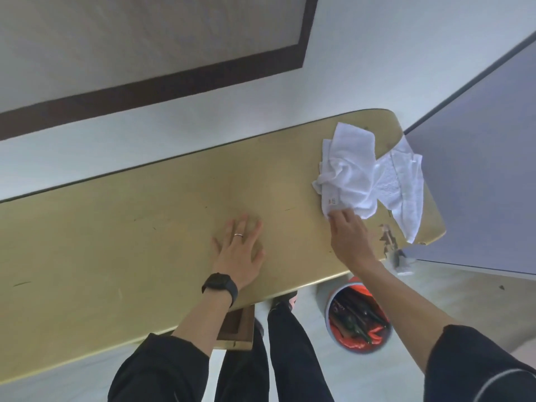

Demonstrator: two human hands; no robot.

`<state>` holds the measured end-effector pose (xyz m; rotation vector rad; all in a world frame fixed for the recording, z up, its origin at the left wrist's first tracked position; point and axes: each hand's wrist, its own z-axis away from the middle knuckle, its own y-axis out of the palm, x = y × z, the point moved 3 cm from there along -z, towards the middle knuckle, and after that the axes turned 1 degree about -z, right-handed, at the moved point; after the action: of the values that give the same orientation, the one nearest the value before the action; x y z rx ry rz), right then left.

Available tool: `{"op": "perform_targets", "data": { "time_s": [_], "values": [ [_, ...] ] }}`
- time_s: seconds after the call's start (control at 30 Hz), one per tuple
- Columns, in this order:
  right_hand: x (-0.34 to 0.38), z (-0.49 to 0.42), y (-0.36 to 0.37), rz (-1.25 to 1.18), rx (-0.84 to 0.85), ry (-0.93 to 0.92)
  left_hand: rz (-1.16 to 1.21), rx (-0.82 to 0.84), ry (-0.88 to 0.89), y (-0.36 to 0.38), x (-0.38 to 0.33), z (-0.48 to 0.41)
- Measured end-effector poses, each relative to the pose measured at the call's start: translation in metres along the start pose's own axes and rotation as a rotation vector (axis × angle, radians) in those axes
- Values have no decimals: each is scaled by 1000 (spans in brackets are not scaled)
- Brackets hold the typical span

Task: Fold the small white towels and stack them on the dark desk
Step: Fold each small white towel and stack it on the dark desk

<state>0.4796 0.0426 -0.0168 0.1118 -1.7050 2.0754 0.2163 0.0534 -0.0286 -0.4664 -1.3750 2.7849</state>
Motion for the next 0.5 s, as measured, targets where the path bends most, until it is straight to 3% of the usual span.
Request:
{"op": "perform_targets", "data": {
  "time_s": [0.17, 0.37, 0.5],
  "values": [
    [65, 20, -34, -185, -48, -78, 180, 89, -80, -28, 12, 25],
    [142, 49, -106, -315, -36, -307, 360, -344, 129, -124, -13, 69],
    [177, 61, -156, -395, 6, -332, 325, -447, 245, -181, -16, 96]
  ]
}}
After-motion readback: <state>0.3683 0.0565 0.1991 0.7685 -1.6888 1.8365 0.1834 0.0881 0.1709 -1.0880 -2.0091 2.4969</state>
